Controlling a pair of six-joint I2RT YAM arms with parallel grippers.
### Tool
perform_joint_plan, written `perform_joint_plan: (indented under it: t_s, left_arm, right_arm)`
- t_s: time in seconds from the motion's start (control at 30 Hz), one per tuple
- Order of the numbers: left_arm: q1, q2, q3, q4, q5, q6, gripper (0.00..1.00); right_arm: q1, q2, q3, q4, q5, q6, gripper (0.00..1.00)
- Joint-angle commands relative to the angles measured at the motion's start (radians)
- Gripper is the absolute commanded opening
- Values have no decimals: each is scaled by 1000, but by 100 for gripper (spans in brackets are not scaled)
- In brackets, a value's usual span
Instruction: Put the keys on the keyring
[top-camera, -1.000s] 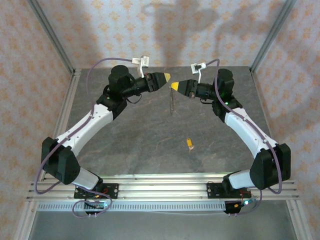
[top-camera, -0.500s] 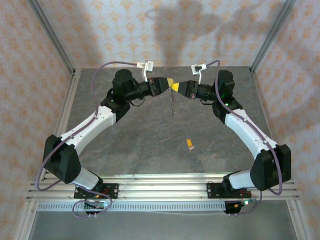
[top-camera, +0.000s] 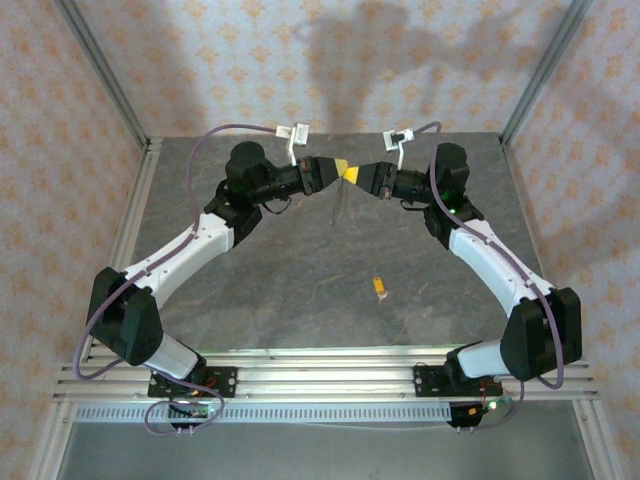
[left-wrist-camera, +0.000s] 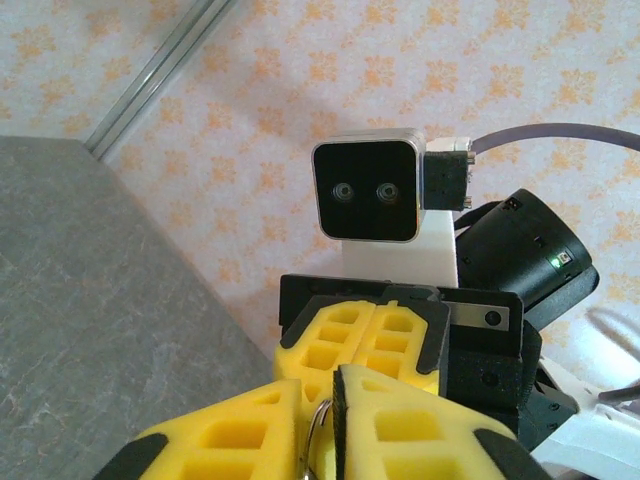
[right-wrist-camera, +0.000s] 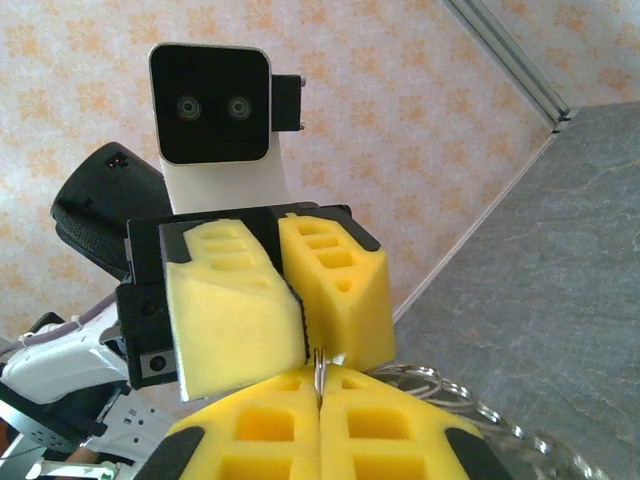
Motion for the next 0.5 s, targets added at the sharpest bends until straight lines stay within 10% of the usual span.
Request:
perform_joint_plan:
  t_s: [0.0, 0.47]
  left_arm:
    - [-25, 6, -30, 27, 71, 33, 13]
    - [-33, 33, -144, 14, 30, 81, 7]
  right_arm:
    - [-2, 21, -15, 120, -2, 33, 0]
    - [-2, 117, -190, 328, 44, 136, 0]
